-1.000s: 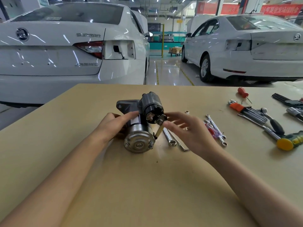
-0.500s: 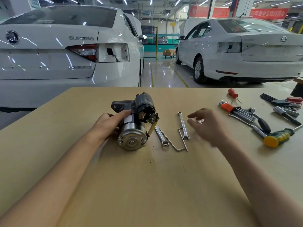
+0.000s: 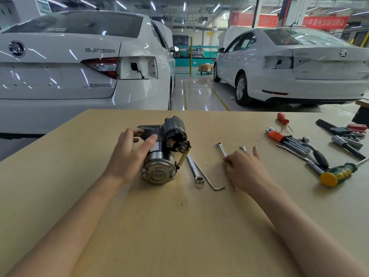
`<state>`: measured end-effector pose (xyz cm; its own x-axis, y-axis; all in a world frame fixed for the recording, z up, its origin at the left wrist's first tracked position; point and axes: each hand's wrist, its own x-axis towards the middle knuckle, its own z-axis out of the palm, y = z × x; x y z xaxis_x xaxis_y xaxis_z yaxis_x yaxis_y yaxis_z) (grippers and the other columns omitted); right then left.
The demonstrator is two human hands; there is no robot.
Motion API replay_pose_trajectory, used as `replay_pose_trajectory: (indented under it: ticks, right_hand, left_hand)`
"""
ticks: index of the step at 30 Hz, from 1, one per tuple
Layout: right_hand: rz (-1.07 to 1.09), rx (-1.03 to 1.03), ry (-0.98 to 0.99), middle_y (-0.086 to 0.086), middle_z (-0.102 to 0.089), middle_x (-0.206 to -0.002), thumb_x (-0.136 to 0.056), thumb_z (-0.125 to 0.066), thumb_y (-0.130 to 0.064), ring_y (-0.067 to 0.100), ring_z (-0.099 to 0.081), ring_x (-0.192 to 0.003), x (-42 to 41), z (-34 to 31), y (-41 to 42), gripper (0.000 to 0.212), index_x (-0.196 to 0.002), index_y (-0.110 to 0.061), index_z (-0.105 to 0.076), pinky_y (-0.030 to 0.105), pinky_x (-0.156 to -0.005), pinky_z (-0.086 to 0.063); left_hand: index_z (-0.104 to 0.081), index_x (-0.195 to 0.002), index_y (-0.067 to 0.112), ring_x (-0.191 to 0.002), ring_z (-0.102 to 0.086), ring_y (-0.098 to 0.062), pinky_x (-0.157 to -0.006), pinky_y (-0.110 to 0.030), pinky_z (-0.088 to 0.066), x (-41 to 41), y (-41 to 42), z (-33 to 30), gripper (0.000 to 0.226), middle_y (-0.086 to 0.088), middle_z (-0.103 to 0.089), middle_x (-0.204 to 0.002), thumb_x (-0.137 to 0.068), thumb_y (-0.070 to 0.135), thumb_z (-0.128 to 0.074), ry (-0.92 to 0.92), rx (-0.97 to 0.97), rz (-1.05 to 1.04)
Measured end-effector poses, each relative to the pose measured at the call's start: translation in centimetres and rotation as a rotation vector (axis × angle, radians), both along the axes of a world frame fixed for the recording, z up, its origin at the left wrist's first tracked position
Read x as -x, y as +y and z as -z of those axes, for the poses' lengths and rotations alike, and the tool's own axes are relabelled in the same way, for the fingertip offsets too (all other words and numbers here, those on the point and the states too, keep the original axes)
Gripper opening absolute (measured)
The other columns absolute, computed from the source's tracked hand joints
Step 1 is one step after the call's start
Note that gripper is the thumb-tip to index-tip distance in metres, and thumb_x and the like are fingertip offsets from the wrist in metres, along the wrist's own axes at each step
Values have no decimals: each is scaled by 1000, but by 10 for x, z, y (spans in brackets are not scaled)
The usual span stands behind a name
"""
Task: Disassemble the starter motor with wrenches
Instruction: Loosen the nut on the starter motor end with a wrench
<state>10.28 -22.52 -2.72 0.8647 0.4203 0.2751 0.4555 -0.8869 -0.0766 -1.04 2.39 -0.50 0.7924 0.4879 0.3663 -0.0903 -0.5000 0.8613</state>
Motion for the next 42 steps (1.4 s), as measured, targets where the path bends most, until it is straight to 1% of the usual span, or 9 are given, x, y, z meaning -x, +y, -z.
replay_pose_trajectory:
  ticks: [3,5,8,16,21,23,28,33,42]
  right_hand:
    - [52,-57,-69,6,-70,-96,-85,-50,-9,27,-57,-102,-2,2,4,26,-99,-12,-71,27,-104,-18]
    - [80,-122,-82,7,-70,-93,-82,-54,-8,29,-57,-98,-2,3,6,26,-101,-13,-71,27,-92,-26]
    - [107,-205,-86,9,-68,-90,-77,-55,-8,30,-56,-96,-2,4,8,28,-102,-13,-68,31,-85,-29]
    - [78,-178,-82,7,-67,-95,-86,-52,-14,27,-56,-97,-5,6,6,23,-96,-13,-73,32,-84,-27]
    - [64,-477,-47,6,-63,-110,-92,-59,-28,26,-58,-103,-7,-10,-10,27,-112,-15,-71,31,-87,-37]
    - [-112,-522,62,2,-59,-122,-91,-61,-38,22,-56,-112,11,-10,-2,37,-122,-19,-66,30,-92,-41]
    - [-537,-93,198,8,-25,-156,-95,-46,-36,23,-20,-144,52,4,38,54,-147,-28,-35,46,-119,-10]
    - [-450,83,187,4,-11,-162,-103,-23,-33,14,-3,-149,48,10,41,55,-153,-10,-17,47,-119,9]
    - [-278,159,140,13,-9,-161,-102,-18,-34,18,0,-149,34,8,24,59,-151,-1,-15,44,-117,14]
  left_hand:
    - [-39,-139,32,-138,-27,-2,-113,-26,-25,8,-10,1,91,11,-31,-146,-61,70,-65,146,-221,214]
    - [-27,-148,29,-144,-16,-6,-115,-23,-16,7,-14,6,104,10,-19,-154,-64,53,-83,210,-355,220]
    - [-27,-149,26,-145,-16,-8,-112,-20,-16,5,-15,11,102,8,-18,-156,-67,31,-88,170,-388,181]
    - [-35,-147,21,-145,-17,-7,-111,-20,-16,3,-18,15,95,7,-21,-157,-68,35,-87,112,-382,144]
    - [-35,-148,20,-145,-17,-8,-111,-19,-16,3,-20,16,96,7,-21,-158,-68,37,-86,102,-376,140]
    - [-35,-147,20,-145,-17,-8,-111,-19,-15,3,-19,15,96,7,-21,-158,-67,37,-86,105,-379,142]
    - [-37,-146,17,-145,-20,-10,-113,-22,-17,2,-18,16,96,4,-24,-157,-66,37,-86,88,-399,131]
    - [-37,-146,19,-144,-20,-9,-113,-23,-18,2,-18,16,102,5,-25,-156,-60,50,-81,99,-393,136]
    - [-35,-147,19,-143,-22,-9,-114,-26,-19,4,-19,15,111,8,-25,-154,-51,62,-71,118,-358,151]
